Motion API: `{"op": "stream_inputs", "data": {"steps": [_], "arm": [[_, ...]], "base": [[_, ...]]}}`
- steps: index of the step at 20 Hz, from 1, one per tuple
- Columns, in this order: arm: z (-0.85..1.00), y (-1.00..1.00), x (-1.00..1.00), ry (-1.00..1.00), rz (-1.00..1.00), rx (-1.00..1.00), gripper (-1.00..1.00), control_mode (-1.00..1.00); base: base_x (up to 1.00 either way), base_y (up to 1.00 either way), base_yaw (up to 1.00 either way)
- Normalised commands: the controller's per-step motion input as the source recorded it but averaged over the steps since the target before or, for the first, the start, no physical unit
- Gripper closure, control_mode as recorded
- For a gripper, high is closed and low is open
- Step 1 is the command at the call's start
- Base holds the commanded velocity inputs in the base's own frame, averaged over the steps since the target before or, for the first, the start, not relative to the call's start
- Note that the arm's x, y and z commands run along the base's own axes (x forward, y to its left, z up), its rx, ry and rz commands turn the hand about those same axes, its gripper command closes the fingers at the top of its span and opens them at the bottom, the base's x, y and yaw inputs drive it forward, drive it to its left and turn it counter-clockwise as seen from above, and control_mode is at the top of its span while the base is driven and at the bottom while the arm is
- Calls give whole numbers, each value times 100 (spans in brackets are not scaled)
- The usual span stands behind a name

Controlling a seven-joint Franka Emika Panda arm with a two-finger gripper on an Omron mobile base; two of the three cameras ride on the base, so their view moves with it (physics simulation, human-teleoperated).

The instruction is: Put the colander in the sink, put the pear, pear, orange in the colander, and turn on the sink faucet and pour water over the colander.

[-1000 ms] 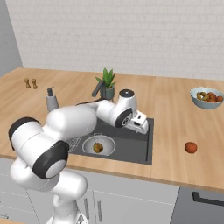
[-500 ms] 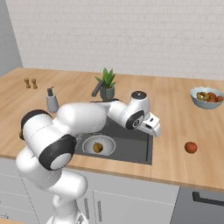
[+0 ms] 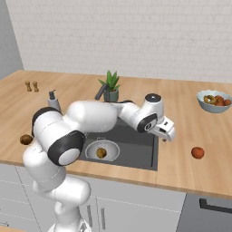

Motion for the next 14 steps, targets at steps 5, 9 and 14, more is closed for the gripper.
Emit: {"op": "stream_inputs", "data": {"steps": [5,9,14], "arm": [[0,-45,20,3,-3,1,-100,-100],[0,-49,8,1,-5,0,-100,-100],[-1,-64,0,0,-2,1,-100,-100]], "base": [[0,0,0],[0,0,0],[0,0,0]]}}
